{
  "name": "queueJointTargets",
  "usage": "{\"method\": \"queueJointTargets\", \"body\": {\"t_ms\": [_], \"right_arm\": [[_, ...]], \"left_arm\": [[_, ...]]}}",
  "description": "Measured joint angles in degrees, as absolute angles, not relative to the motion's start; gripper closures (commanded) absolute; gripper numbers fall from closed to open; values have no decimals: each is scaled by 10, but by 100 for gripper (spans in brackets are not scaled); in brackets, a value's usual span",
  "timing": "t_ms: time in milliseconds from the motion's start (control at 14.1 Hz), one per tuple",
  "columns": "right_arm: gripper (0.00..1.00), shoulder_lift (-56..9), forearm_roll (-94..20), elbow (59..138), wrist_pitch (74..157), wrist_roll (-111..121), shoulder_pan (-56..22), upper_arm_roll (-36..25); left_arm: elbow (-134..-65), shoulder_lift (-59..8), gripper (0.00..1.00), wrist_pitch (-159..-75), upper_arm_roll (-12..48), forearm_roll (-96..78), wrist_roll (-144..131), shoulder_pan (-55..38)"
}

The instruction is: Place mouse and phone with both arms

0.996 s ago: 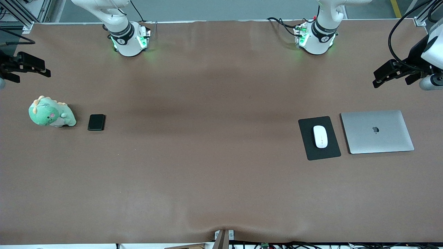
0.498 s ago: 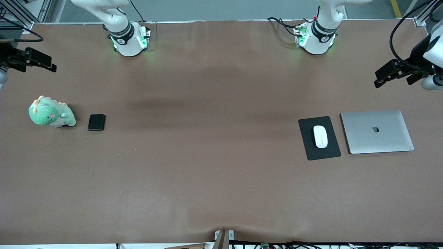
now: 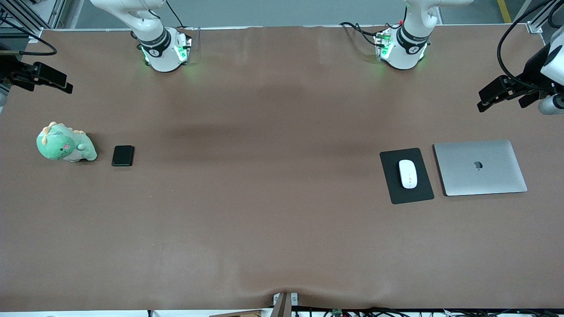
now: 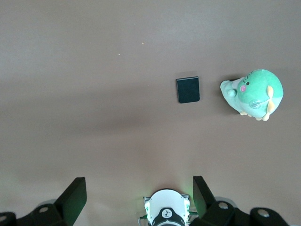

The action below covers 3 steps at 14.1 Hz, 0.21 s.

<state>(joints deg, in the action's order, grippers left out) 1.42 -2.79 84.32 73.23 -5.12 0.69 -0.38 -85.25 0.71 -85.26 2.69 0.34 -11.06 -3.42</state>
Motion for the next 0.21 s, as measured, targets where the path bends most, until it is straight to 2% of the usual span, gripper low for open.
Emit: {"method": "queueJointTargets", "body": {"t_ms": [214], "right_arm": [[0,34,-28,868,744,-51,7,-4]], "left_arm": [[-853,7,0,-853,28,3,-110,-34]]}}
